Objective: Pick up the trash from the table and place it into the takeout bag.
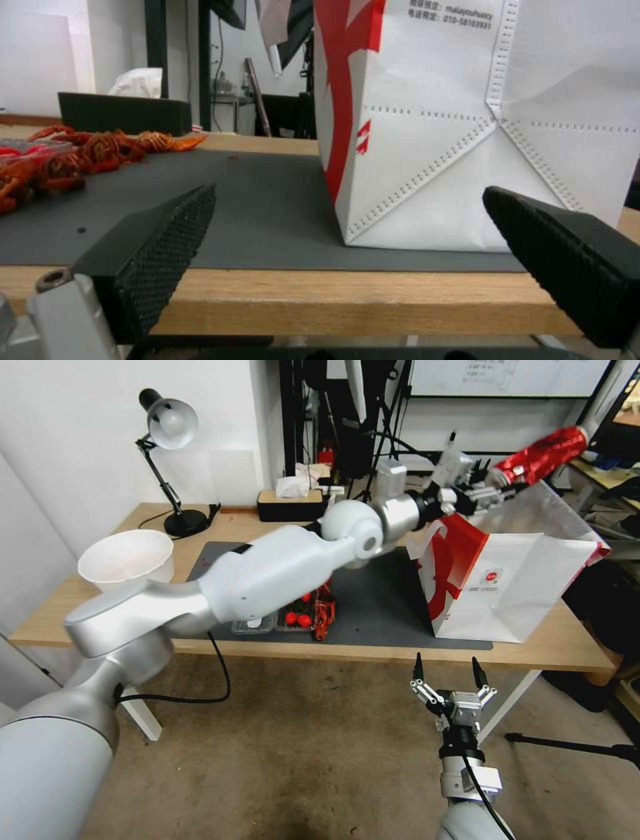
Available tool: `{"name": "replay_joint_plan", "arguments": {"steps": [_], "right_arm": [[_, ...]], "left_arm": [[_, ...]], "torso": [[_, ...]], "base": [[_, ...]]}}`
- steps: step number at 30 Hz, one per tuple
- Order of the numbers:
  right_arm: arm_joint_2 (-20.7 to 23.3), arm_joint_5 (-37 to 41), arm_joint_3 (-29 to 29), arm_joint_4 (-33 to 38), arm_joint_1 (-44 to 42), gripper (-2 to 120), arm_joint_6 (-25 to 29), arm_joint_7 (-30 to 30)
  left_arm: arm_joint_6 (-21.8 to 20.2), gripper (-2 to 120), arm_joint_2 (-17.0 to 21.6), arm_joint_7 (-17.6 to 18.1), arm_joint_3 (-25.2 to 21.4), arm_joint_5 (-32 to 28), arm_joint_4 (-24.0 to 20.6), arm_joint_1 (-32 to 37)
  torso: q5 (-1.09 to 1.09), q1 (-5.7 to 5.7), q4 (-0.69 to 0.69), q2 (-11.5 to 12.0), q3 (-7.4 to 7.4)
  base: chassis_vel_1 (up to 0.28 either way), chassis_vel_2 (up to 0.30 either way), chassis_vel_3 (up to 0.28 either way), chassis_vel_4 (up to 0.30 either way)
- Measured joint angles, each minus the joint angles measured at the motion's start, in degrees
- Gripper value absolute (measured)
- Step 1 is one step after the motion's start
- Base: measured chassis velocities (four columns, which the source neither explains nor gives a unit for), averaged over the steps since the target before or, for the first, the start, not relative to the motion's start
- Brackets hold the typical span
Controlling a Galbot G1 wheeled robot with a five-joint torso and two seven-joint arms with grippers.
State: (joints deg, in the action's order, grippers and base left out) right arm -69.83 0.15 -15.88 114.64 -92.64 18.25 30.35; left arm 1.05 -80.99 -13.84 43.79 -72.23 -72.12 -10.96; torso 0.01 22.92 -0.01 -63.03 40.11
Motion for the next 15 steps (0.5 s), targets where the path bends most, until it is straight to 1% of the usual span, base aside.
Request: {"name": "replay_joint_plan", "arguments": {"steps": [3,6,7,8,9,12,13,15], "right_arm": [[-0.07,0.0,-0.02,0.01,-0.03,100,0.03,0.03],[-0.1,0.0,-0.03,0.01,-0.04,100,0.05,0.04],[-0.12,0.0,-0.03,0.01,-0.05,100,0.08,0.04],[-0.14,0.01,-0.03,0.0,-0.06,100,0.13,0.05],[-0.14,0.01,-0.03,0.0,-0.06,100,0.13,0.05],[-0.2,0.0,0.07,-0.15,-0.02,100,0.18,0.05],[-0.2,0.0,0.07,-0.15,-0.02,100,0.18,0.05],[-0.19,0.0,0.12,-0.17,0.02,100,0.19,0.06]], "left_arm": [[0.04,52,-0.74,-0.15,0.57,0.19,1.35,0.06],[0.05,52,-0.93,-0.18,0.69,0.34,1.79,0.1],[0.06,62,-1.17,-0.19,0.76,0.69,2.4,0.14],[0.09,68,-1.44,-0.19,0.77,1.22,3.18,0.22],[0.09,68,-1.44,-0.19,0.77,1.22,3.18,0.22],[0.14,82,-1.68,0.08,0.63,1.88,4.19,0.42],[0.14,82,-1.68,0.08,0.63,1.88,4.19,0.42],[0.15,92,-1.62,0.34,0.25,2.06,4.34,0.68]], "torso": [[0.0,0.0,0.0,0.0,0.0],[0.0,0.0,0.01,0.0,0.0],[-0.01,0.0,0.01,0.0,0.0],[-0.01,0.0,0.01,0.0,0.0],[-0.01,0.0,0.01,0.0,0.0],[-0.01,0.0,0.01,0.0,0.0],[-0.01,0.0,0.01,0.0,0.0],[-0.01,0.0,0.01,0.0,0.0]], "base": [[0.0,0.0,0.0,0.0],[0.0,0.0,0.0,0.0],[0.0,0.0,0.0,0.0],[0.0,0.0,0.0,0.0],[0.0,0.0,0.0,0.0],[0.0,0.0,0.0,0.0],[0.0,0.0,0.0,0.0],[0.0,0.0,0.0,0.0]]}}
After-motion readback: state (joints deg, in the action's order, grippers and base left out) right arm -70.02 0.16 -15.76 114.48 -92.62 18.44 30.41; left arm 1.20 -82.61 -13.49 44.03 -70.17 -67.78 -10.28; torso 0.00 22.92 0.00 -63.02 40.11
